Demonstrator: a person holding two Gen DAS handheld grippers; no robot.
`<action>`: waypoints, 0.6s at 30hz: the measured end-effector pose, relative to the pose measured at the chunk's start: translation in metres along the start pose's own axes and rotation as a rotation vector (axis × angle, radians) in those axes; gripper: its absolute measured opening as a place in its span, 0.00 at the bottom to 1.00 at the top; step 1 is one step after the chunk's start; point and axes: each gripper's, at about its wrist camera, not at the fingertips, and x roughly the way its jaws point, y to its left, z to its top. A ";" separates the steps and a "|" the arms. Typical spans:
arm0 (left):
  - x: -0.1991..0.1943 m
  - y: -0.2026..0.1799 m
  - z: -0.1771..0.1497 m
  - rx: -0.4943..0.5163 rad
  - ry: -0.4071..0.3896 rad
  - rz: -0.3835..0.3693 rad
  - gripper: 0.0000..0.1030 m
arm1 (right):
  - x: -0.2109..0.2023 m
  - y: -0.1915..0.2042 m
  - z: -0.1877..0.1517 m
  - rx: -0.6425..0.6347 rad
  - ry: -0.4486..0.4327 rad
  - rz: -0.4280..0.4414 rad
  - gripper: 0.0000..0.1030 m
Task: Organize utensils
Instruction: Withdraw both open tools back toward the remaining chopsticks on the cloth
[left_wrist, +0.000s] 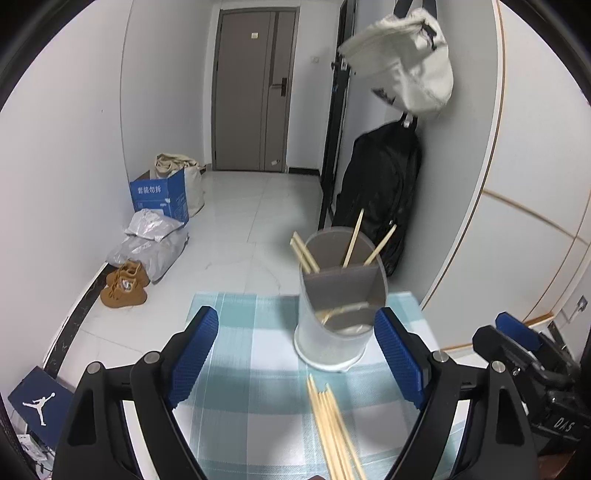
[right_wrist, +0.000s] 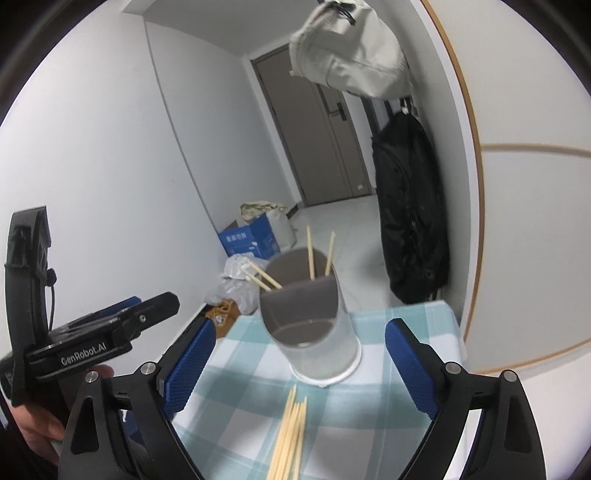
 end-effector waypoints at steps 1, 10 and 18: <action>0.003 0.001 -0.003 -0.002 0.009 0.009 0.81 | 0.004 -0.002 -0.004 0.001 0.010 -0.010 0.92; 0.026 0.012 -0.027 -0.033 0.054 0.036 0.81 | 0.027 -0.005 -0.035 -0.033 0.094 -0.061 0.94; 0.051 0.031 -0.043 -0.084 0.168 0.048 0.81 | 0.054 -0.016 -0.059 0.016 0.253 -0.030 0.93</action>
